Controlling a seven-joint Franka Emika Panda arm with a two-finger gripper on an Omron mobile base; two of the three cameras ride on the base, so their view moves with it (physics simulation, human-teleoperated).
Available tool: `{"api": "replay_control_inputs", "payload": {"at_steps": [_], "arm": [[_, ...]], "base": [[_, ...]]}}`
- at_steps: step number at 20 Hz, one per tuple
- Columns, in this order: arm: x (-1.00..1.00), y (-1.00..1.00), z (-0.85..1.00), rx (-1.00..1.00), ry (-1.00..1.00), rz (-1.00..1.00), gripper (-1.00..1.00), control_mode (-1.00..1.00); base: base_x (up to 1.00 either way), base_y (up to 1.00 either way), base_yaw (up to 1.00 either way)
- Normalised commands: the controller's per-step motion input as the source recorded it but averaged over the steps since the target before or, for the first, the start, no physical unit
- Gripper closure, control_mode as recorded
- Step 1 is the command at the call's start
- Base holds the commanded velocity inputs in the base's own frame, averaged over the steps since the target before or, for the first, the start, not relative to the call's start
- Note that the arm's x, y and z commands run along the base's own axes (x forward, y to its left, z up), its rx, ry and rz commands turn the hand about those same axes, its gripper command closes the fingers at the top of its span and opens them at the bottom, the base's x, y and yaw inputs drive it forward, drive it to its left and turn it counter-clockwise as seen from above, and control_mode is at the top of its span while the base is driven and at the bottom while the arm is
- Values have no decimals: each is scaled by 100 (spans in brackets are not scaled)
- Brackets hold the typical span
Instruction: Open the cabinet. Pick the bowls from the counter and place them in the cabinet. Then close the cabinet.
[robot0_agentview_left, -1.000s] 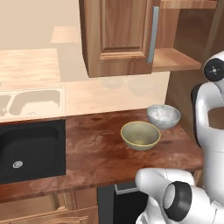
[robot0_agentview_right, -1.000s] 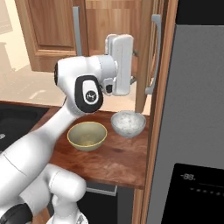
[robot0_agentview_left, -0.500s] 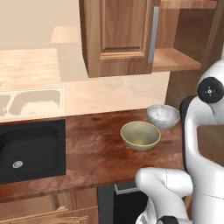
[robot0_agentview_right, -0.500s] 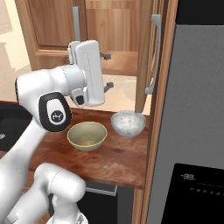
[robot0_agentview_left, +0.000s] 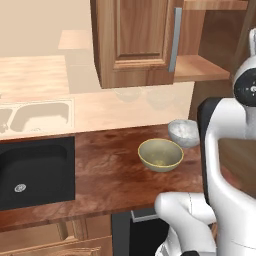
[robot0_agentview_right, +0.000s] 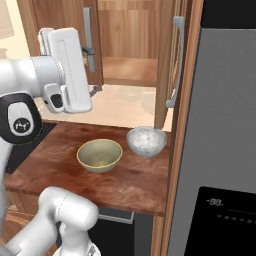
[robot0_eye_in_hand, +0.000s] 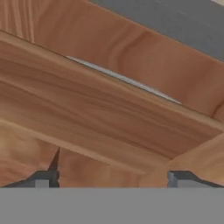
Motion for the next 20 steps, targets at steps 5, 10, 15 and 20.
{"api": "replay_control_inputs", "payload": {"at_steps": [5, 10, 15, 20], "arm": [[-4, 30, 13, -34, 18, 6, -100, -100], [0, -18, -13, -23, 21, 6, -100, -100], [9, -26, -40, -16, 2, 17, -100, -100], [5, -12, -32, -21, 0, 23, -100, -100]], "base": [[0, 0, 0], [0, 0, 0], [0, 0, 0], [0, 0, 0]]}}
